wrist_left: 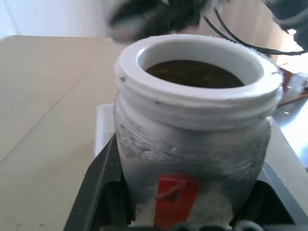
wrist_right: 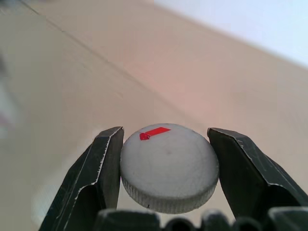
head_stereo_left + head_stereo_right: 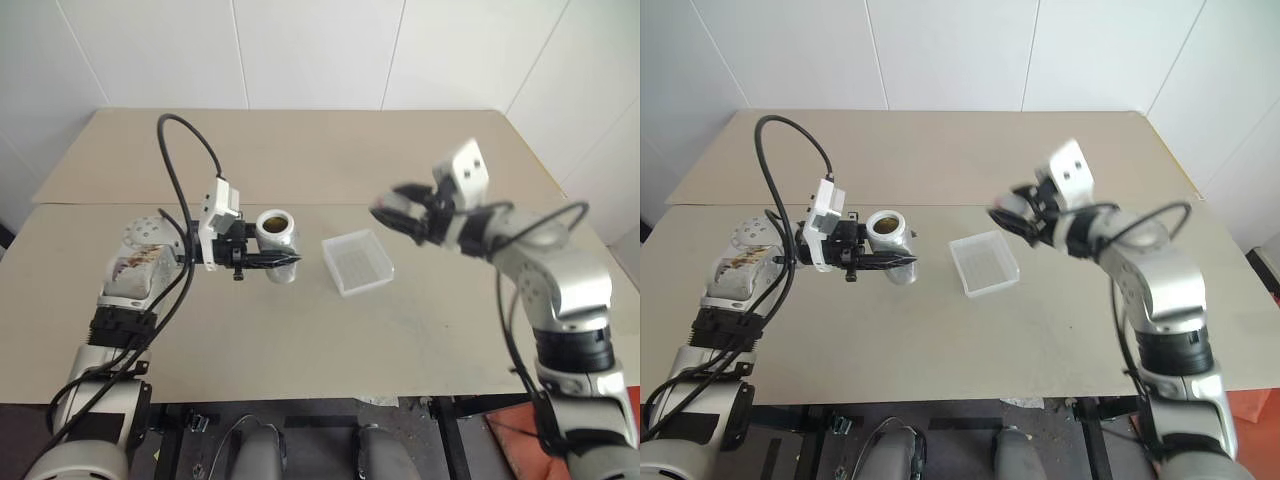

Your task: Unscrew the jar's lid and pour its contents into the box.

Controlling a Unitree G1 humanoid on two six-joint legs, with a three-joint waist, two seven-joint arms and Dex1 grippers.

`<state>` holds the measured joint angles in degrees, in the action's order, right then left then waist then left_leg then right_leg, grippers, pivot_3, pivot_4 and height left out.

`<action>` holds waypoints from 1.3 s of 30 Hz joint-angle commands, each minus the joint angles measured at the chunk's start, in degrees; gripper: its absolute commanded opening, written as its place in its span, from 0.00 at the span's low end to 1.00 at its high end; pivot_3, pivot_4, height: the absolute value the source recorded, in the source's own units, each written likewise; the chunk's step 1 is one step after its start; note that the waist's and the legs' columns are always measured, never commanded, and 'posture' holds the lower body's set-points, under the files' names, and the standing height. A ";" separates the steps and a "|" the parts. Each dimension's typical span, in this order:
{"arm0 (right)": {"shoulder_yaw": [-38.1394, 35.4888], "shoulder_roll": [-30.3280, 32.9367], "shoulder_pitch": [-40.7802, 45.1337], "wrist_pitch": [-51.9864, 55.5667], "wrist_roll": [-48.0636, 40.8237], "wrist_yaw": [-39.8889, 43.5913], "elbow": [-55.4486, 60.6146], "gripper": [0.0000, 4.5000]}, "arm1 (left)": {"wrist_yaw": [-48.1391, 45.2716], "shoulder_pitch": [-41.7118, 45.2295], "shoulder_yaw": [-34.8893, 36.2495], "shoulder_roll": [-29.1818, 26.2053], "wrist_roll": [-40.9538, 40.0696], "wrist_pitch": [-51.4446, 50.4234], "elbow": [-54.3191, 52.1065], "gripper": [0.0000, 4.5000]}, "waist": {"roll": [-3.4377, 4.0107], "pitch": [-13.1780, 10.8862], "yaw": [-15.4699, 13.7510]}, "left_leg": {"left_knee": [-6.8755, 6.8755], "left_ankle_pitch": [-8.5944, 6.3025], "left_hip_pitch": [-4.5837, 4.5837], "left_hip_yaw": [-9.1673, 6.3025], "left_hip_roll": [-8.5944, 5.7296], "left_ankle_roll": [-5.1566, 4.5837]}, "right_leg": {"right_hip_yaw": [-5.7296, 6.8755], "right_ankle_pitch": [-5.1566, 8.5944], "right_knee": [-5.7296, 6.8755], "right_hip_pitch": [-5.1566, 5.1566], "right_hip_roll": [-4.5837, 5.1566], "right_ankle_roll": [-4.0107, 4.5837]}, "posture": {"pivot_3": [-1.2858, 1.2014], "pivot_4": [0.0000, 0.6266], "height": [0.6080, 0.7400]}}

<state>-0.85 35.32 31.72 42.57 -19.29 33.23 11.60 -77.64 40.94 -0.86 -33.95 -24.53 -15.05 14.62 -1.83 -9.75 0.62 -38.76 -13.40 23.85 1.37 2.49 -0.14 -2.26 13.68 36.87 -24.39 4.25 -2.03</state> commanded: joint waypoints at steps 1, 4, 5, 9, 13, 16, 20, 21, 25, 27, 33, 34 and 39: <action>-1.70 0.94 -2.89 -3.75 4.04 -3.33 -0.88 0.61 | 2.43 1.69 1.10 0.68 0.65 1.79 -0.21 0.43 | 0.00 0.00 0.38 | 0.00 0.00 -0.02 0.00 0.00 0.00 | -0.02 0.00 0.02 0.00 -0.01 0.00 | 0.52 0.24 1.00; -1.12 -0.75 -5.77 -5.04 5.83 -5.09 -4.53 0.61 | 4.81 2.63 1.22 1.72 1.48 2.44 0.39 0.43 | 0.00 0.00 0.57 | 0.01 0.00 -0.08 0.02 0.03 0.00 | -0.06 0.00 0.05 0.00 -0.08 0.00 | 0.52 0.24 1.00; -0.62 -1.21 -6.31 -5.63 6.50 -5.39 -5.74 0.61 | 5.41 2.87 1.20 2.07 1.72 2.72 0.50 0.43 | 0.00 0.00 0.61 | 0.01 0.00 -0.09 0.01 0.03 0.00 | -0.06 0.00 0.05 0.01 -0.08 0.00 | 0.52 0.24 1.00; 0.42 -2.25 -7.46 -7.32 8.41 -5.60 -8.58 0.68 | 7.48 3.30 1.17 3.20 2.19 3.50 0.37 0.43 | 0.00 0.00 0.50 | 0.01 0.00 -0.08 0.02 0.02 0.00 | -0.08 0.00 0.01 0.02 -0.06 0.00 | 0.52 0.24 1.00; -0.52 -1.66 -7.54 -4.96 6.60 -3.35 -5.89 0.95 | 10.85 3.21 1.21 3.91 3.36 4.47 -0.69 0.43 | 0.00 0.00 0.36 | 0.01 0.00 -0.07 0.01 0.01 0.00 | -0.07 0.00 0.01 0.02 -0.05 0.00 | 0.52 0.24 1.00; -2.86 -1.21 -5.98 0.19 3.21 -2.30 -2.49 0.99 | 13.81 3.79 0.68 4.08 5.93 6.72 -0.80 0.43 | 0.00 0.00 0.36 | 0.01 0.00 -0.07 0.01 0.02 0.00 | -0.07 0.00 0.02 0.02 -0.06 0.00 | 0.52 0.24 1.00; -4.84 0.81 -0.34 15.94 -4.88 -0.08 5.17 0.99 | 21.72 5.76 -2.84 4.97 15.28 12.77 -1.00 0.43 | 0.00 0.00 0.21 | -0.01 0.00 -0.07 0.00 0.01 0.00 | -0.07 0.00 0.03 0.02 -0.05 0.00 | 0.52 0.24 1.00; -4.32 1.57 1.88 21.31 -6.88 0.47 6.24 0.99 | 25.11 6.67 -3.92 5.63 18.71 15.10 -0.36 0.43 | 0.00 0.00 0.14 | -0.01 0.00 -0.07 -0.01 0.01 0.00 | -0.06 0.00 0.03 0.04 -0.05 0.00 | 0.52 0.24 1.00; -2.41 3.21 4.98 28.42 -12.63 3.52 11.10 0.99 | 43.40 11.12 -11.95 5.32 40.23 35.29 7.11 0.43 | 0.00 0.00 -0.36 | 0.01 -0.01 -0.07 -0.08 0.00 -0.01 | 0.01 -0.01 -0.04 0.09 -0.05 0.00 | 0.52 0.24 1.00; -0.80 4.52 4.88 27.09 -13.53 5.87 12.27 0.99 | 56.12 14.56 -17.95 3.54 53.90 45.16 12.30 0.43 | 0.00 0.00 -0.67 | 0.02 -0.01 -0.06 -0.08 -0.03 -0.02 | 0.01 -0.01 -0.10 0.09 -0.02 0.00 | 0.52 0.24 1.00; -0.14 5.85 5.93 23.66 -14.25 8.09 12.25 0.99 | 102.34 29.27 -41.54 2.45 98.50 39.98 22.55 0.43 | -0.03 -0.02 -1.57 | -0.01 -0.01 0.03 -0.08 -0.27 -0.02 | 0.00 -0.05 -0.10 0.07 0.19 -0.17 | 0.52 0.24 1.00; -0.59 6.07 5.89 23.38 -14.73 8.52 12.55 0.99 | 106.82 30.68 -43.59 3.82 101.62 37.11 24.81 0.43 | -0.03 -0.02 -1.65 | -0.01 -0.01 0.04 -0.08 -0.30 -0.02 | 0.01 -0.04 -0.10 0.07 0.20 -0.21 | 0.52 0.24 1.00; -2.17 7.88 4.13 22.75 -17.13 10.53 15.07 0.99 | 119.16 34.78 -51.83 11.01 109.73 30.81 36.42 0.43 | -0.03 -0.02 -1.66 | -0.02 -0.02 0.28 -0.09 -0.32 -0.03 | 0.02 -0.03 -0.01 -0.12 0.23 -0.26 | 0.52 0.24 1.00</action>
<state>-0.79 41.93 36.39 66.59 -35.11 42.94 24.00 37.16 73.67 -50.70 -23.67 82.68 18.01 48.39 -1.86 -9.77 -1.04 -38.77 -13.42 24.15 1.28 2.16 -0.17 -2.24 13.64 36.92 -24.53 4.47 -2.29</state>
